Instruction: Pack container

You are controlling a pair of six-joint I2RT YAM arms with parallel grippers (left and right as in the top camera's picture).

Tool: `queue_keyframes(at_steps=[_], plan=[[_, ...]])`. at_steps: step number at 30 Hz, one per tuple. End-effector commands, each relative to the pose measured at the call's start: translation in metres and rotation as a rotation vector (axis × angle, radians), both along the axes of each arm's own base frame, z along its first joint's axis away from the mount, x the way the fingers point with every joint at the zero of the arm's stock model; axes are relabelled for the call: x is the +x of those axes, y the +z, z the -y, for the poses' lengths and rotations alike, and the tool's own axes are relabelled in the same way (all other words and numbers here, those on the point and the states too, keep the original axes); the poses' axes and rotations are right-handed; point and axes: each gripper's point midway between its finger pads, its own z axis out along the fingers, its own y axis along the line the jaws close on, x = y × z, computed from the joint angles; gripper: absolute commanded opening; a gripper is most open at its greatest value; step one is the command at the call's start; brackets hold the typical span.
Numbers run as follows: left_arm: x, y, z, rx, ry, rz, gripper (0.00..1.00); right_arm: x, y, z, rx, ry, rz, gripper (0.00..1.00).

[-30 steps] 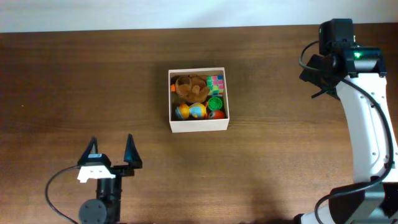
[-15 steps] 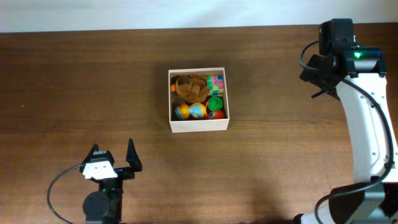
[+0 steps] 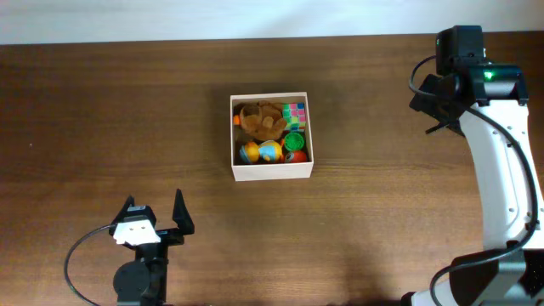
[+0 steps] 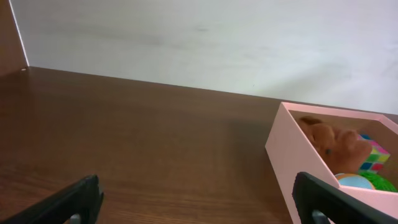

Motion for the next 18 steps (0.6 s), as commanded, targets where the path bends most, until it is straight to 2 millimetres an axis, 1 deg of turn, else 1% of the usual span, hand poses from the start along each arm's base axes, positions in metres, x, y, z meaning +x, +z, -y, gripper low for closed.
queue_keyframes(at_steps=[1,9,10,13,18], plan=[[-0.001,0.000,-0.002,0.019,0.008,0.002,0.99,0.001,-0.002,0.002,-0.003,0.000,-0.008,0.99],[-0.001,0.000,-0.002,0.019,0.007,0.002,0.99,0.001,-0.002,0.001,-0.003,0.002,-0.007,0.99],[-0.001,0.000,-0.002,0.019,0.008,0.002,0.99,0.000,0.001,0.001,-0.003,0.002,0.000,0.99],[-0.001,0.000,-0.002,0.019,0.007,0.002,0.99,-0.007,0.019,0.001,-0.004,0.002,0.051,0.99],[-0.001,0.000,-0.002,0.019,0.007,0.002,0.99,-0.029,0.066,0.000,-0.009,0.002,0.190,0.99]])
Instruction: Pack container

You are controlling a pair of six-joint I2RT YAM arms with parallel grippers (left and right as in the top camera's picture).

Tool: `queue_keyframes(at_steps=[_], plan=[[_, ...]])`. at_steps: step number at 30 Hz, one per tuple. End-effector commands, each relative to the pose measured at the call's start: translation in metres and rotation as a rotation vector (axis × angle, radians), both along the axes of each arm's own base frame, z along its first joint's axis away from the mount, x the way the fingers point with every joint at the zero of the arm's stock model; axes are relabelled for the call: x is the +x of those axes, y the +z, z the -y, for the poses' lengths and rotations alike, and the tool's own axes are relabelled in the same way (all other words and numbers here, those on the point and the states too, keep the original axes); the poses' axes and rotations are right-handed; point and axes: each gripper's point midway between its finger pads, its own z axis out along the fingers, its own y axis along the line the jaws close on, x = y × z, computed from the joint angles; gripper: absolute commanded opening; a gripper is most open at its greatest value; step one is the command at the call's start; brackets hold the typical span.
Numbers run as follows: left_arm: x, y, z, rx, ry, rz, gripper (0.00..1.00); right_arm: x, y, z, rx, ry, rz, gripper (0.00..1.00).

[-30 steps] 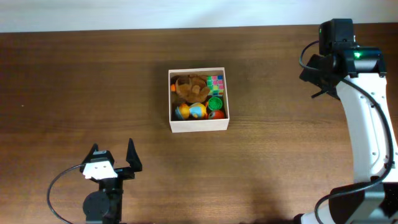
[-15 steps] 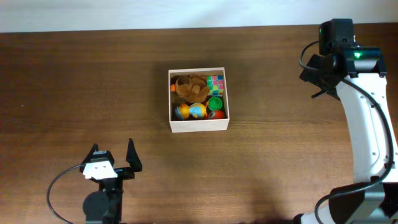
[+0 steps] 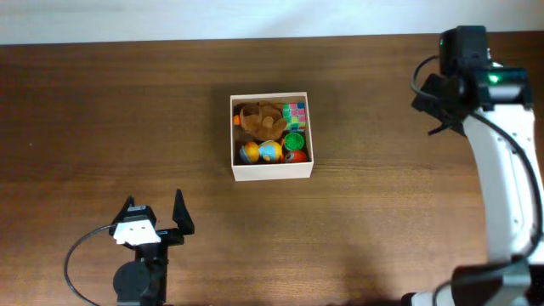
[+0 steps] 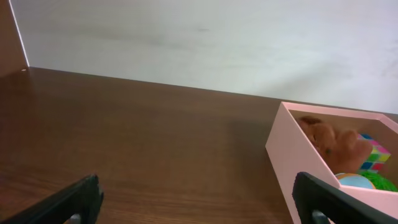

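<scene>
A pale pink open box (image 3: 272, 171) stands at the table's middle. In it lie a brown plush toy (image 3: 257, 119), a colourful puzzle cube (image 3: 294, 111), a green ball (image 3: 294, 140) and an orange-and-blue ball (image 3: 262, 152). My left gripper (image 3: 154, 214) rests open near the front edge, well left of the box, with nothing between its fingers. In the left wrist view the left gripper (image 4: 196, 200) faces bare table, and the box (image 4: 292, 155) with the plush toy (image 4: 333, 140) sits to its right. My right gripper (image 3: 435, 109) hangs at the far right, its jaws hidden under the wrist.
The brown wooden table (image 3: 127, 110) ends at a white wall along its far edge (image 4: 186, 43). The right arm's white link (image 3: 501, 187) runs down the right side. A black cable (image 3: 81, 255) loops by the left arm's base.
My right arm's wrist has shifted slightly to the right. The left gripper and the box with its contents have not moved.
</scene>
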Motion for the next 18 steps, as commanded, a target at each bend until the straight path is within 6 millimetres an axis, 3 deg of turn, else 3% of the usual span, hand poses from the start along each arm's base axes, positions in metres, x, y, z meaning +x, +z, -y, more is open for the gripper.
queue_keyframes(at_steps=[1,4,8,18], plan=[[-0.001,0.000,-0.002,0.016,0.008,0.002,0.99,-0.026,0.053,0.000,-0.009,0.001,0.156,0.99],[-0.001,0.000,-0.002,0.016,0.008,0.002,0.99,-0.044,0.079,0.000,-0.016,-0.001,0.238,0.99],[-0.001,0.000,-0.002,0.016,0.008,0.002,0.99,-0.078,0.097,-0.001,-0.018,-0.001,0.315,0.99],[-0.001,0.000,-0.002,0.016,0.008,0.002,0.99,-0.161,0.095,-0.003,-0.025,-0.004,0.476,0.99]])
